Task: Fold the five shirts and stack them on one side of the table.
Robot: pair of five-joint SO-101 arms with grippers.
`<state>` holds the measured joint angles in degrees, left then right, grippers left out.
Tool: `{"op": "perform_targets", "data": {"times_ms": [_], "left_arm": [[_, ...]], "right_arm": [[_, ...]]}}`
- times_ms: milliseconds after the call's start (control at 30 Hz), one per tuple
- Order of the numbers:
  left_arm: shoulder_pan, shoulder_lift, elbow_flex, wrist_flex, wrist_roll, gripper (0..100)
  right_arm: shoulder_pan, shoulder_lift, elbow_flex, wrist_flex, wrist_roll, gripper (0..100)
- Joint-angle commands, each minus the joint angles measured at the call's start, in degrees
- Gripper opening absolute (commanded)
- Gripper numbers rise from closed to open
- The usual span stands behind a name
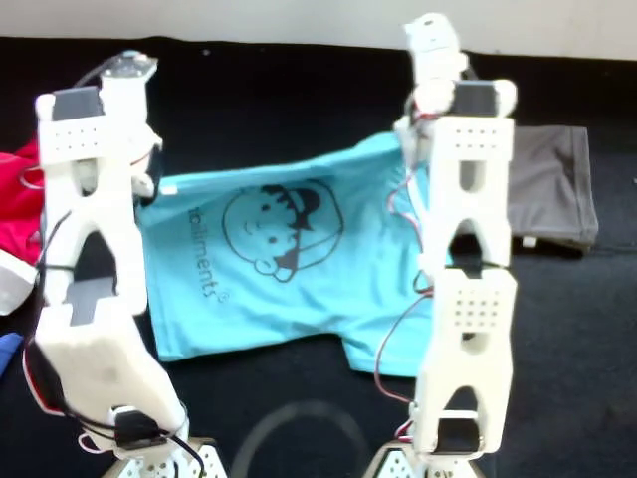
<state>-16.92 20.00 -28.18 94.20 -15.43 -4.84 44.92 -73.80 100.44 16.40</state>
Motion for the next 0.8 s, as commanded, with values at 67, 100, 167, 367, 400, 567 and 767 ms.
{"op": "perform_targets", "data": {"times_ms": [67,100,167,367,400,567,767], "left_arm": [[-0.13,-10.33,-0.48,5.01,-2.9,1],[-0.13,-11.3,0.75,5.1,-2.9,1],[0.04,-13.23,4.26,5.01,-2.9,1],[1.1,-18.51,17.36,4.66,-2.9,1],[1.1,-19.38,19.12,4.66,-2.9,1],[0.92,-23.87,28.44,2.64,-5.71,1],[1.27,-29.32,43.74,-3.34,-6.15,1]], "right_arm": [[1.98,-12.62,12.35,0.75,-0.18,0.6],[1.89,-15.16,16.48,0.75,-0.18,0.6],[1.45,-20.88,25.01,0.57,-0.18,0.6],[0.31,-36.35,47.25,-1.36,-0.18,0.6],[0.48,-38.64,50.95,-2.51,-0.09,0.6],[0.66,-49.01,70.46,-6.99,2.37,0.6],[1.63,-62.73,91.03,-12.53,5.54,0.6]]}}
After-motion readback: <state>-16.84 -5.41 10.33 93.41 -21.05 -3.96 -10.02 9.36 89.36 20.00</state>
